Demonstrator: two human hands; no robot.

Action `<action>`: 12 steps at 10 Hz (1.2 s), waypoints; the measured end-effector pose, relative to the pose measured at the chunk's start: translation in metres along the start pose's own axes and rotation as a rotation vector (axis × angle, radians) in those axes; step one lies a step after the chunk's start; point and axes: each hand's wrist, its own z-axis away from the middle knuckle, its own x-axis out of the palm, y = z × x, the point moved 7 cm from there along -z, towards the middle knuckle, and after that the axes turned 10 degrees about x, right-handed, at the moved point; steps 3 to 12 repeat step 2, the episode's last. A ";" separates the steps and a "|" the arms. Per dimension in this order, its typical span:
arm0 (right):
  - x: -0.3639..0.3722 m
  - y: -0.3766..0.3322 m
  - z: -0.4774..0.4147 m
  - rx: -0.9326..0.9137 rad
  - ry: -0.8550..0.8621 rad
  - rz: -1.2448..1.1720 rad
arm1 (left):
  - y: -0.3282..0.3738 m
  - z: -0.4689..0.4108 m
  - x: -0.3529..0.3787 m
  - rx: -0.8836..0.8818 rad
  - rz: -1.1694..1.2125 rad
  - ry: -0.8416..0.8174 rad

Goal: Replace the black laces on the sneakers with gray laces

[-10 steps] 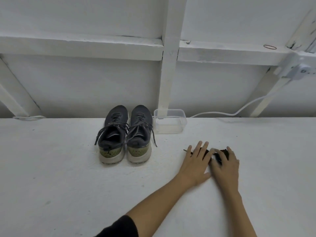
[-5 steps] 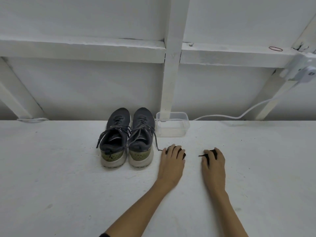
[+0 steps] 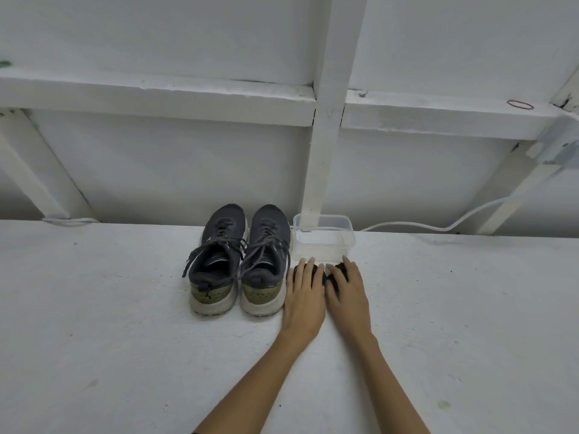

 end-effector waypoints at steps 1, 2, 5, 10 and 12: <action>-0.005 -0.004 0.001 -0.011 0.016 -0.060 | 0.005 0.010 -0.013 0.063 0.107 -0.009; -0.015 -0.002 0.013 -0.029 0.097 -0.154 | 0.010 0.052 -0.028 0.157 0.293 -0.043; -0.015 -0.002 0.013 -0.029 0.097 -0.154 | 0.010 0.052 -0.028 0.157 0.293 -0.043; -0.015 -0.002 0.013 -0.029 0.097 -0.154 | 0.010 0.052 -0.028 0.157 0.293 -0.043; -0.015 -0.002 0.013 -0.029 0.097 -0.154 | 0.010 0.052 -0.028 0.157 0.293 -0.043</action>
